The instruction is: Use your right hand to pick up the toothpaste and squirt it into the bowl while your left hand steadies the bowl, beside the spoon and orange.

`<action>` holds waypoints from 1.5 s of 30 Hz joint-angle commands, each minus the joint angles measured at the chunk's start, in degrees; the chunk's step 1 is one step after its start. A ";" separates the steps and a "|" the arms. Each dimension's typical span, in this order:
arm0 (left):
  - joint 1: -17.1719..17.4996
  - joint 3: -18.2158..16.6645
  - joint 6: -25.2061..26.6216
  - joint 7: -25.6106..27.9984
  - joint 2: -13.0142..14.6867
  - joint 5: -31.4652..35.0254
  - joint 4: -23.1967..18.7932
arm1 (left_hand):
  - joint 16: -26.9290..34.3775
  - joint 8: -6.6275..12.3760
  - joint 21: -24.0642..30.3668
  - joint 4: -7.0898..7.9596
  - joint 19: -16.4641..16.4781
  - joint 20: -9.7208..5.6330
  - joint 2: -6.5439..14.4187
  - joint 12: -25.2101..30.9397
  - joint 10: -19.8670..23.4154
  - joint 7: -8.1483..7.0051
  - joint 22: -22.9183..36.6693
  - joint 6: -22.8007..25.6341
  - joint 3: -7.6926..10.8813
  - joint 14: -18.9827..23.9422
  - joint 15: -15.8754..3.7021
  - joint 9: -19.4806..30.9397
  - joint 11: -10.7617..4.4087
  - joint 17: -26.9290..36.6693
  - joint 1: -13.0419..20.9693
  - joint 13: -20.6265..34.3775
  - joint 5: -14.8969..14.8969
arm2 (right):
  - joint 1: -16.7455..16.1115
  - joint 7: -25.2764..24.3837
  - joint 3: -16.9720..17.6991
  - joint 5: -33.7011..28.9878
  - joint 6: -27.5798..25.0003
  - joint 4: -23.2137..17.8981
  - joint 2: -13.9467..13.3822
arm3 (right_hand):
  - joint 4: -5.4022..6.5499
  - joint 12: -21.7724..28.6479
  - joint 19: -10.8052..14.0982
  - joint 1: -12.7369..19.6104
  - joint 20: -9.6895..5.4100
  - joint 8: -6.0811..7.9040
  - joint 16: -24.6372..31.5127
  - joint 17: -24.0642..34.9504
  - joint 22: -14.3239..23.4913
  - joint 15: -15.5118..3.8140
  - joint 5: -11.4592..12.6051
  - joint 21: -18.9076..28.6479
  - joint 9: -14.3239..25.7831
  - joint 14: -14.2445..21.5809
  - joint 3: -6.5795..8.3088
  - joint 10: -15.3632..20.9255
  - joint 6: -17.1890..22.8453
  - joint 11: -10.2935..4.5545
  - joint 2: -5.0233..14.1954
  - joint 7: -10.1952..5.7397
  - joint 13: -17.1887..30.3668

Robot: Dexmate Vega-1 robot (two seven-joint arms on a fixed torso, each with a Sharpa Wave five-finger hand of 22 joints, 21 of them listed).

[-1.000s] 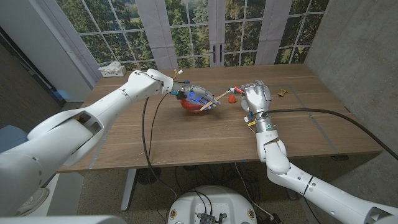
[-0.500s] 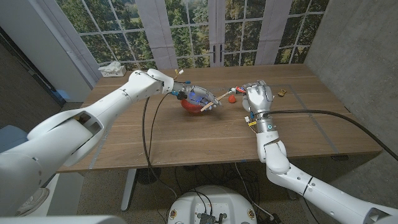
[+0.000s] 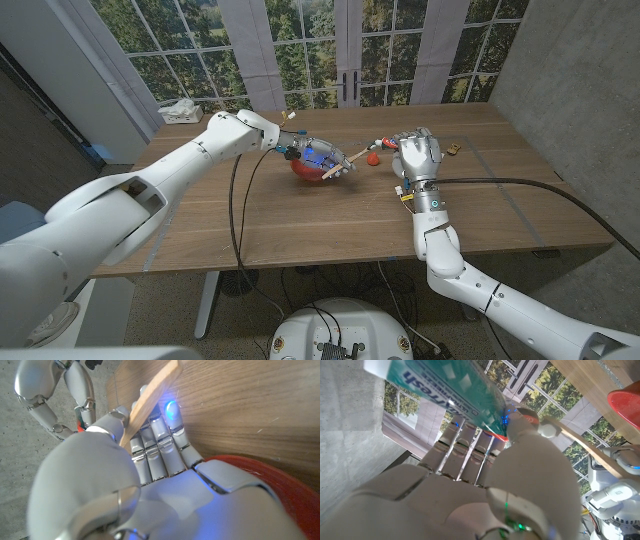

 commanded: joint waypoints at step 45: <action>0.58 -1.53 -1.50 -0.30 -0.81 -1.43 2.47 | 0.30 0.03 0.27 0.08 -0.31 -5.13 6.67 -0.44 10.05 0.56 0.12 1.17 0.24 1.75 -5.47 0.15 -8.98 0.12 6.75 0.14 0.41 | -3.26 -11.01 7.68 22.70 8.55 -2.67 4.63 | 1.36 -2.57 -0.55 -1.40 -2.52 -1.32 -2.10 2.70 0.10 -6.57 0.03 2.15 0.56 1.05 0.13 1.89 -0.75 -3.19 2.15 -2.22 5.31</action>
